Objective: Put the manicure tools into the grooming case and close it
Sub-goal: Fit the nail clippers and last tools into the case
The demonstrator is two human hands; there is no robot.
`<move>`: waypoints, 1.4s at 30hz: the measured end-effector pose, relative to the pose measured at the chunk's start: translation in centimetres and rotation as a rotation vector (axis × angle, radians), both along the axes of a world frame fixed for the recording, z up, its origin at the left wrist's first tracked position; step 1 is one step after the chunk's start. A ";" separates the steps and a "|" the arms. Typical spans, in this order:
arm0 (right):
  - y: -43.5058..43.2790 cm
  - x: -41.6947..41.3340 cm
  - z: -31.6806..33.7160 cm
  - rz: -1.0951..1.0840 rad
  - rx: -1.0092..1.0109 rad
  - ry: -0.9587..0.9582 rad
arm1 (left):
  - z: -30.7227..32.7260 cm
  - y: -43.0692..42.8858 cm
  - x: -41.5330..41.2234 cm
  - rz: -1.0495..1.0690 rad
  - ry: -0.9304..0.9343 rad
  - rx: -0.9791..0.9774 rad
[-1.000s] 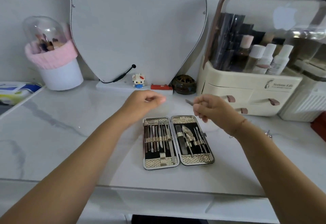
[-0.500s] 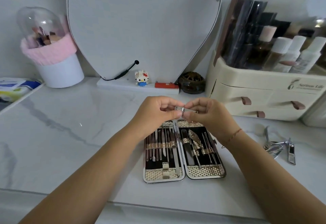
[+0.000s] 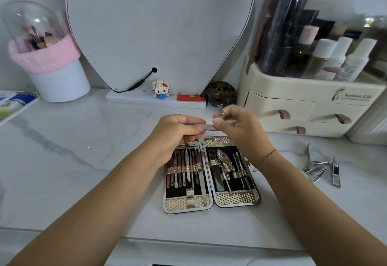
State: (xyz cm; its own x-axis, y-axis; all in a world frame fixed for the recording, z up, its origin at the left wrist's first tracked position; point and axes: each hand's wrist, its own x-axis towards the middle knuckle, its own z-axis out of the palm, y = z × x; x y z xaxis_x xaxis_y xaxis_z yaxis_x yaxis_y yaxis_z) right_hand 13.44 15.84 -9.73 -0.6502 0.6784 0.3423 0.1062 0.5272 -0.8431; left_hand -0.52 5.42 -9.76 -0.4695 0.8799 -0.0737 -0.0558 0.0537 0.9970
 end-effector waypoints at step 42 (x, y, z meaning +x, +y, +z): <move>-6.4 8.1 0.4 0.211 -0.072 -0.259 | -3.9 -10.5 -3.8 -0.275 1.024 -0.273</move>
